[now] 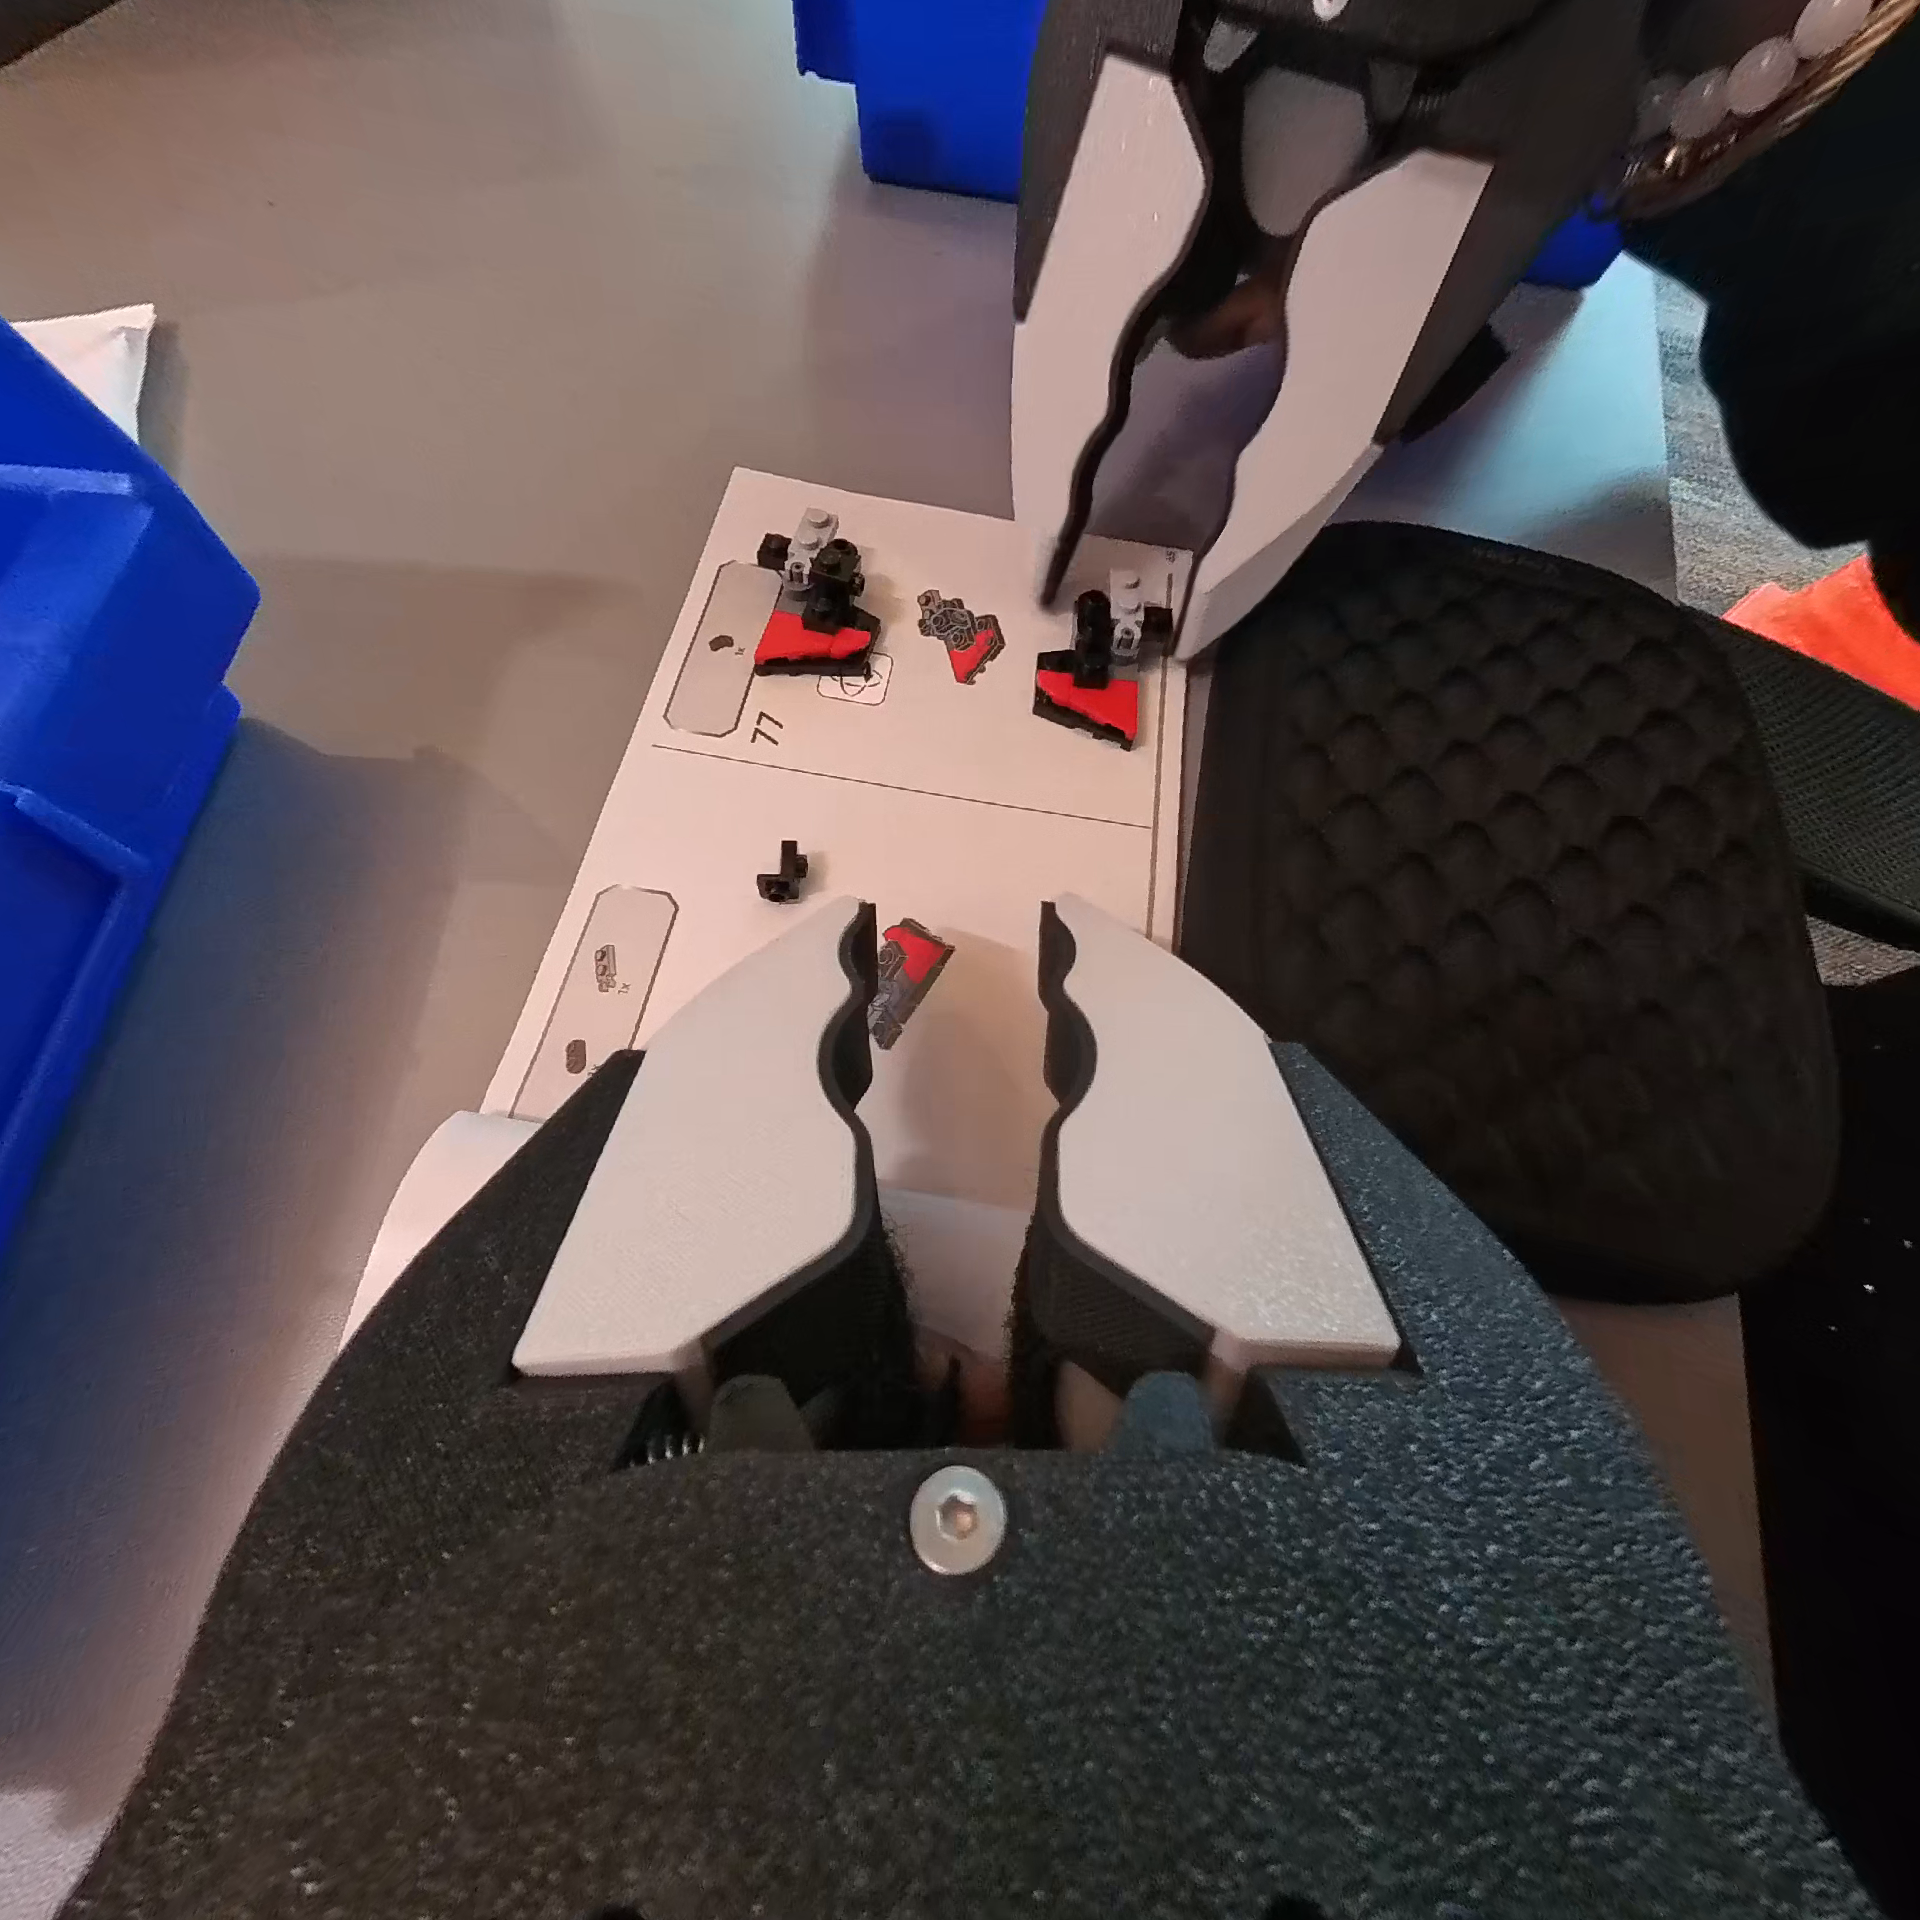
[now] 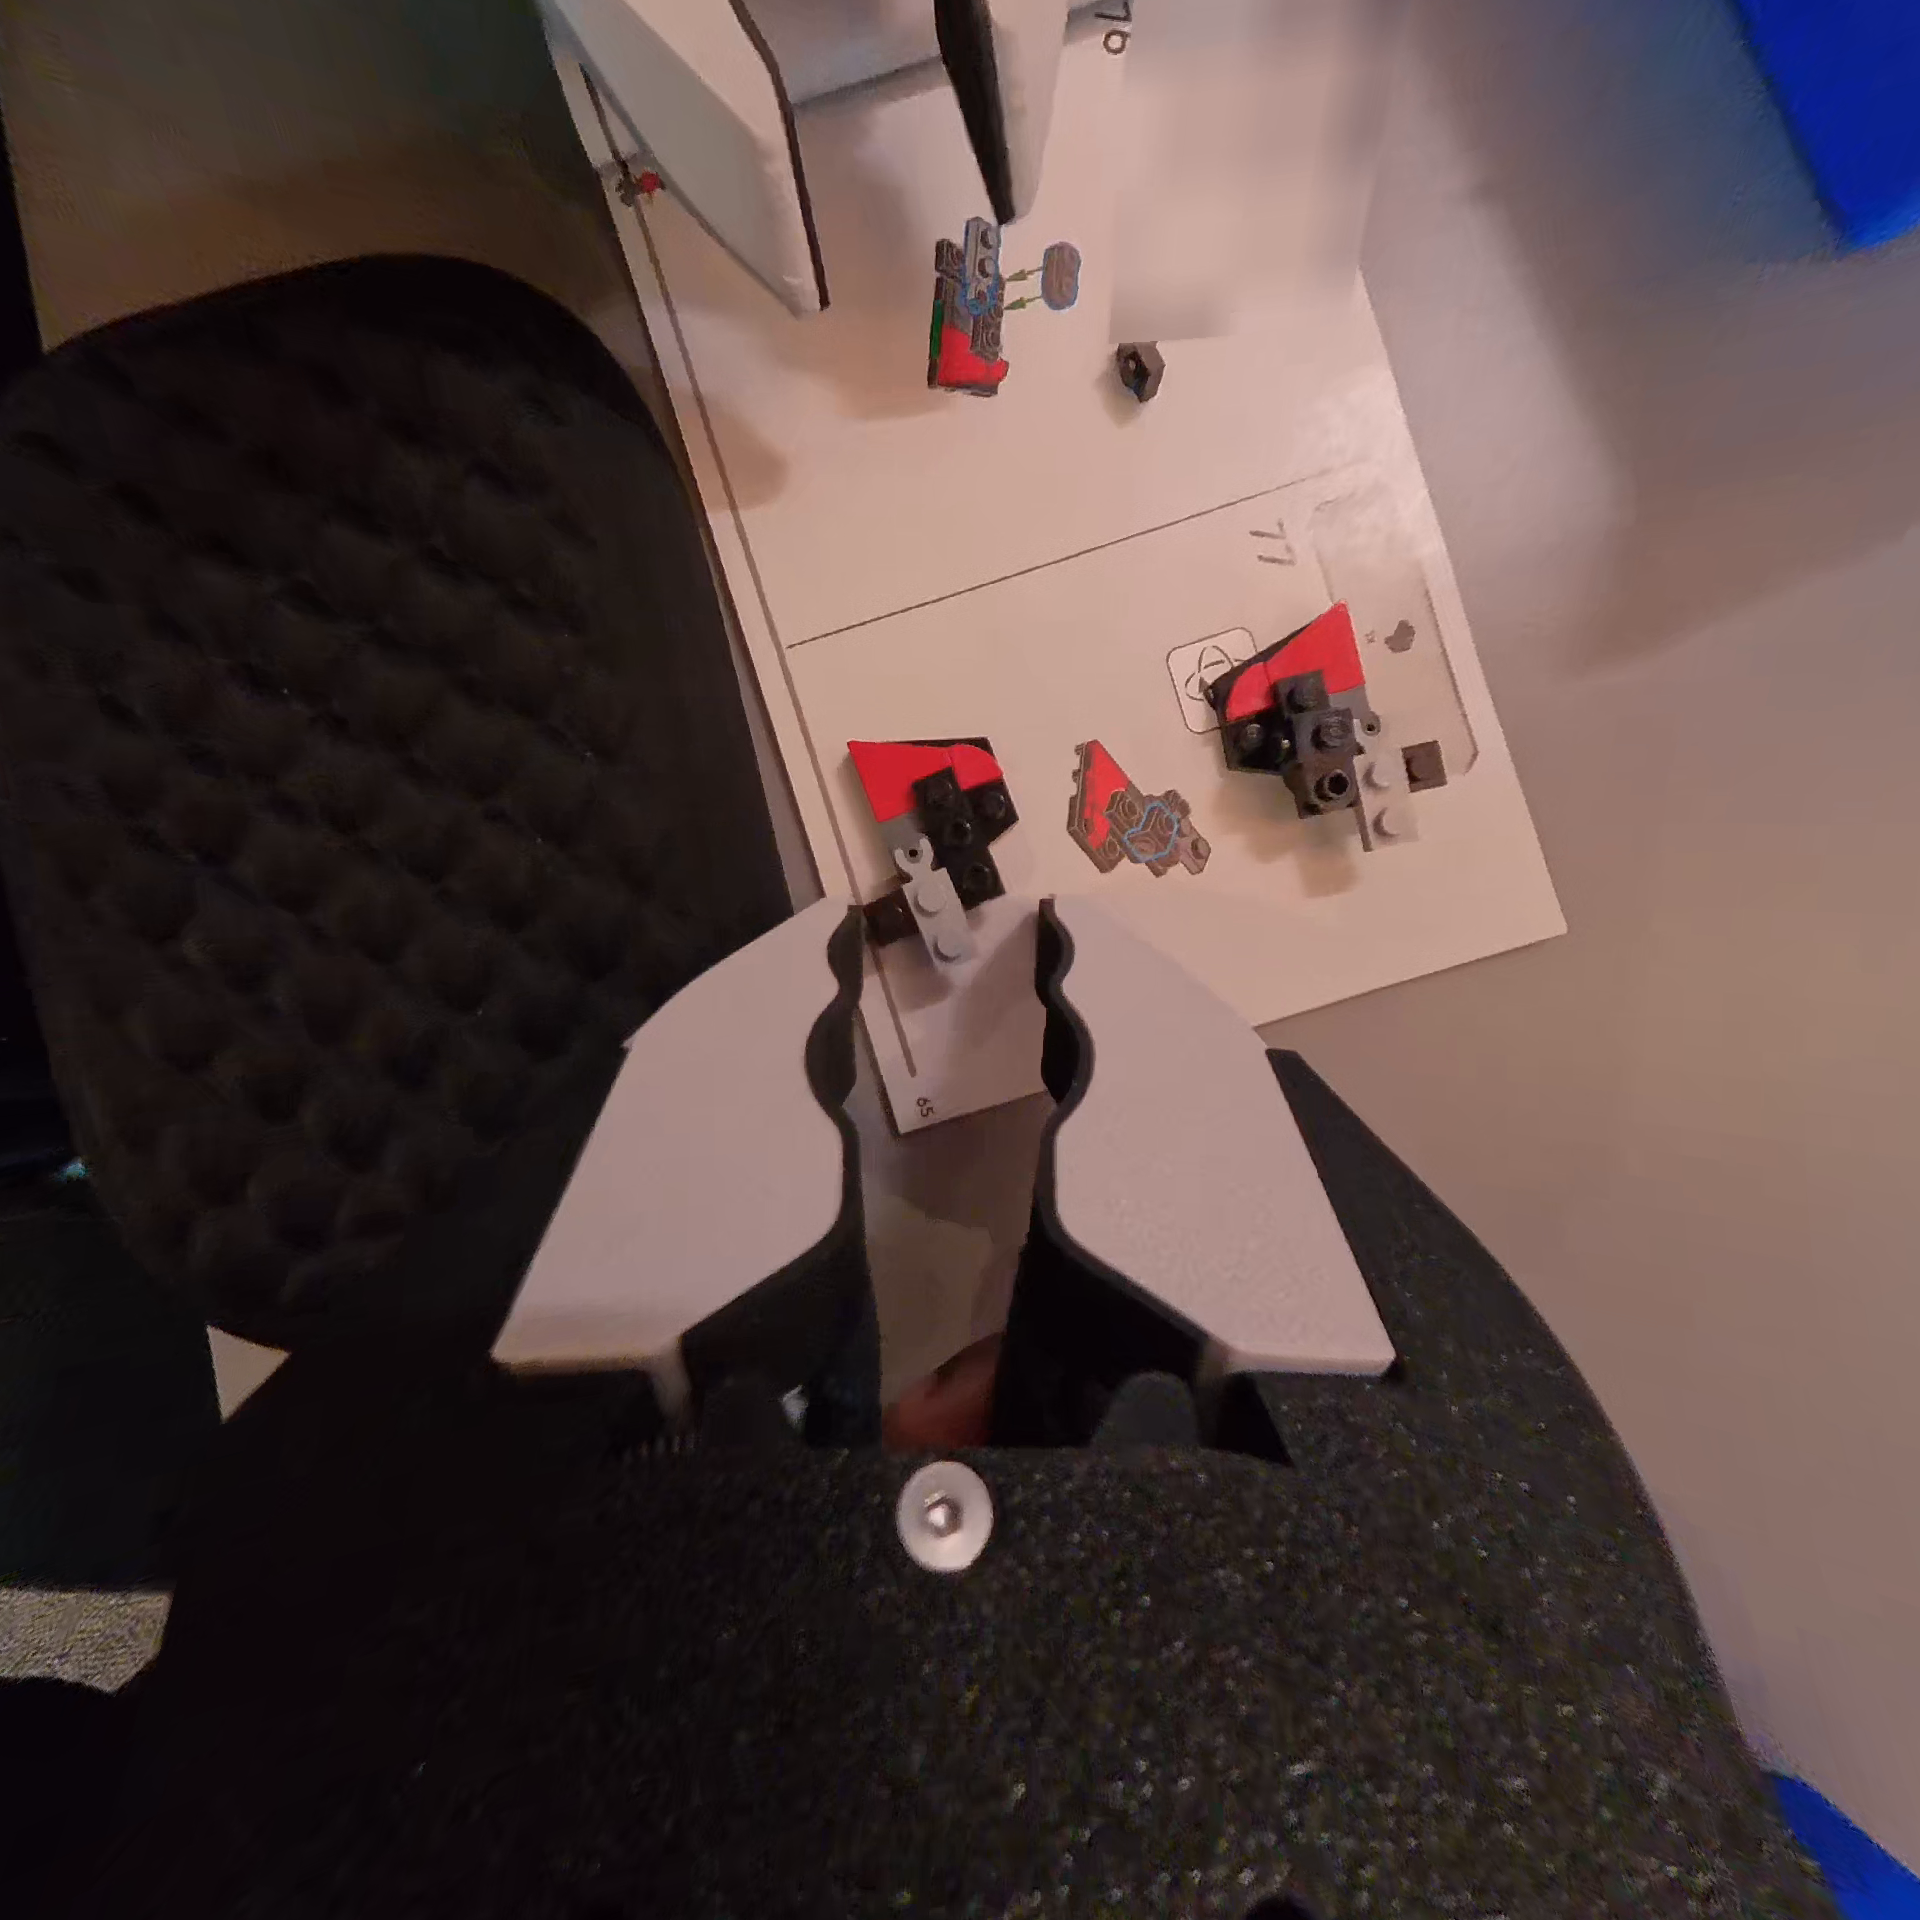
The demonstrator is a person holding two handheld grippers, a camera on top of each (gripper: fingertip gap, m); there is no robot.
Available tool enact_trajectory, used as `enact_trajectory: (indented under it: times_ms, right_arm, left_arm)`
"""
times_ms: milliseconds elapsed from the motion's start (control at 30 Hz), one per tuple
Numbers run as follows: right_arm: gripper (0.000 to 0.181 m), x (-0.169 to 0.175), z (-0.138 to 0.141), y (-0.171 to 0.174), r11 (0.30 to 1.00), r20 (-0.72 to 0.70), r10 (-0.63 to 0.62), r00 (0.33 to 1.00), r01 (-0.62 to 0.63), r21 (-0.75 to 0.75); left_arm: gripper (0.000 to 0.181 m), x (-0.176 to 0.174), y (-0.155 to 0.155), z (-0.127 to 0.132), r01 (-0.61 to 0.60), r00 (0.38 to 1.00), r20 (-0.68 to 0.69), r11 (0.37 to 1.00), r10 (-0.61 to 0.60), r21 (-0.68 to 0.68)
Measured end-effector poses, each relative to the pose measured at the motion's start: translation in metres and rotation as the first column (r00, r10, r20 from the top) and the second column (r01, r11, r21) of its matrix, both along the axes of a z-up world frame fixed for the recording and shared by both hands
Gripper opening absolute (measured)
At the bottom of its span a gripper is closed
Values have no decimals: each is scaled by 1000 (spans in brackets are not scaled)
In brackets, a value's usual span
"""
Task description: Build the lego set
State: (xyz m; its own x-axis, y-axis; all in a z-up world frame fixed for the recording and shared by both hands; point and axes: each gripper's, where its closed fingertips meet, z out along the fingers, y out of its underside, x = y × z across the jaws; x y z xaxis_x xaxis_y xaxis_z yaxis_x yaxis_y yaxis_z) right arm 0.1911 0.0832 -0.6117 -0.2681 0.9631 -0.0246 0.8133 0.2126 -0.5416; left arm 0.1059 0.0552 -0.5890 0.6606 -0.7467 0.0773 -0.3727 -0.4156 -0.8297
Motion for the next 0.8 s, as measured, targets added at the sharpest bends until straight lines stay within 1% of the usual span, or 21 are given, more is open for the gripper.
enact_trajectory:
  times_ms: [133, 200, 267, 400, 467, 567, 633, 700, 767, 800]
  right_arm:
    - [23, -5, 2, -2, 1000, -33, 7, 999, -7, 8]
    - [23, -7, 3, -2, 1000, -45, 9, 999, -9, 14]
    - [23, -11, 5, -5, 999, -64, 38, 997, -37, 17]
    - [23, -26, 5, -10, 990, -62, 139, 988, -138, 25]
    - [23, -35, 4, -14, 977, -56, 211, 976, -209, 27]
    - [24, -48, 3, -18, 953, -22, 300, 954, -299, 50]
    - [33, -52, 4, -6, 954, 19, 273, 962, -274, 120]
    - [36, -49, 12, 4, 967, 9, 195, 981, -194, 163]
    - [29, -42, 21, 6, 985, -35, 77, 996, -71, 155]
    - [25, -37, 24, -1, 993, -50, 31, 998, -25, 115]
  left_arm:
    - [29, 0, 0, -1, 3, 1000, -4, 1000, -3, -6]
    - [29, 1, -1, -1, 9, 1000, -8, 1000, -9, -6]
    - [29, 1, -2, -2, 14, 1000, -16, 1000, -14, -7]
    - [29, 2, -2, -4, 21, 999, -30, 1000, -21, -8]
    - [29, 3, -3, -5, 31, 999, -35, 999, -32, -13]
    - [34, 8, -8, -10, 79, 995, -59, 996, -81, -40]
    - [42, 13, -11, -15, 119, 988, -91, 991, -124, -56]
    - [47, 16, -12, -16, 138, 984, -110, 989, -143, -49]
    - [47, 21, -11, -13, 151, 984, -95, 988, -153, -33]
    - [47, 23, -12, -11, 156, 984, -78, 987, -158, -35]
